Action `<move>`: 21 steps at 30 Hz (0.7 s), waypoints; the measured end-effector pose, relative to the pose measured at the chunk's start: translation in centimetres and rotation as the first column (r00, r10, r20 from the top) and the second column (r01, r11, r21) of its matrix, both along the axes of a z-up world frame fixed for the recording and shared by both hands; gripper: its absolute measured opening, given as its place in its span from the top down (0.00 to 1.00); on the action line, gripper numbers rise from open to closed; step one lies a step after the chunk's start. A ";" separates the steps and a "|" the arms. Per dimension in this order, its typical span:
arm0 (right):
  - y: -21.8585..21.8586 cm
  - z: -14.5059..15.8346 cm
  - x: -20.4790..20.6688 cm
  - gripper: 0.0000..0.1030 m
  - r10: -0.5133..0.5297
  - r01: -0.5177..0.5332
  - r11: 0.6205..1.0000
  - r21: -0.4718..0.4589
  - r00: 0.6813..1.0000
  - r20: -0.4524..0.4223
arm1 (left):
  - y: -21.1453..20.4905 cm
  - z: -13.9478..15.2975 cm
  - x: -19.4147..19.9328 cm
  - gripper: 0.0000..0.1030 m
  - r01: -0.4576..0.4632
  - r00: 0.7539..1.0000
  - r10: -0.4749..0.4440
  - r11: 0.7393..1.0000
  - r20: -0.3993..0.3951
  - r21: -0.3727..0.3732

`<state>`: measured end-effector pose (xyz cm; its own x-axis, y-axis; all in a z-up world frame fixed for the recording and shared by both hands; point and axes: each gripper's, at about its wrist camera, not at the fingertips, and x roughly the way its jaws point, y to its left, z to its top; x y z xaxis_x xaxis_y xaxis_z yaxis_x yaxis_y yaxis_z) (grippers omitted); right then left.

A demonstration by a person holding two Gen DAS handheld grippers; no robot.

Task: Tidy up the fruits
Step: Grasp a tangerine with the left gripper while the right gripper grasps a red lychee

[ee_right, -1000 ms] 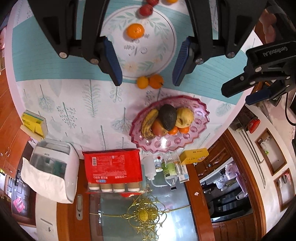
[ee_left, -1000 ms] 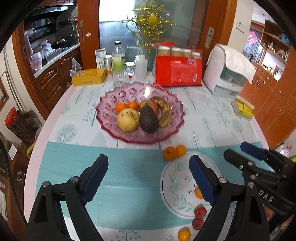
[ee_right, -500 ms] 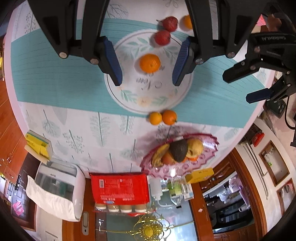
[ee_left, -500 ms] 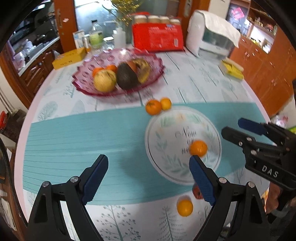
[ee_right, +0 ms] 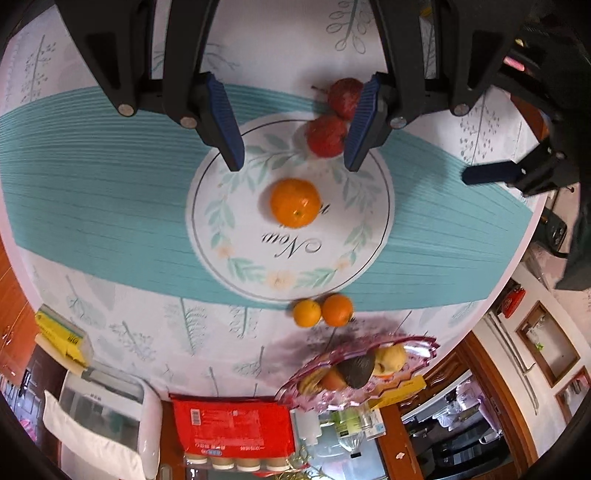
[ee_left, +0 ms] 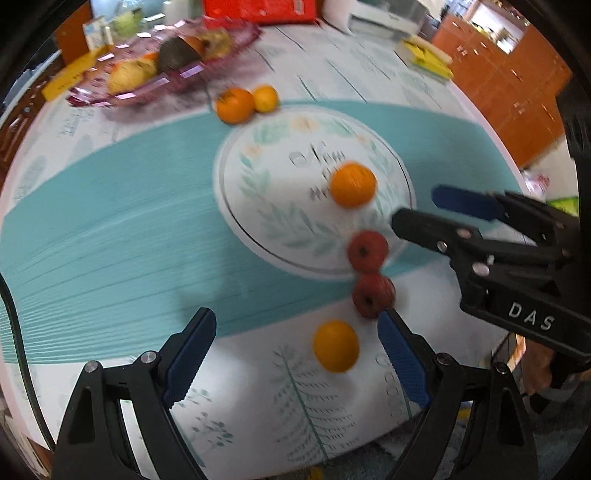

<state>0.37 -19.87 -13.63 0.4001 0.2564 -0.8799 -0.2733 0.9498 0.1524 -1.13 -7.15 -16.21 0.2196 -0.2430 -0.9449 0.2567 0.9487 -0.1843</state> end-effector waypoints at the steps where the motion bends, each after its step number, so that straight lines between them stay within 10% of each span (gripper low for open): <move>1: 0.0 -0.1 -0.1 0.45 0.003 -0.003 1.000 0.003 1.000 -0.004 | -0.2 -0.3 -0.1 0.14 0.009 1.000 -0.009 1.000 -0.012 -0.007; 21: 0.9 -2.8 0.0 0.62 0.045 -0.034 0.995 0.098 0.993 -0.112 | -1.3 -3.3 -0.9 0.53 0.012 0.993 -0.025 0.994 -0.115 -0.112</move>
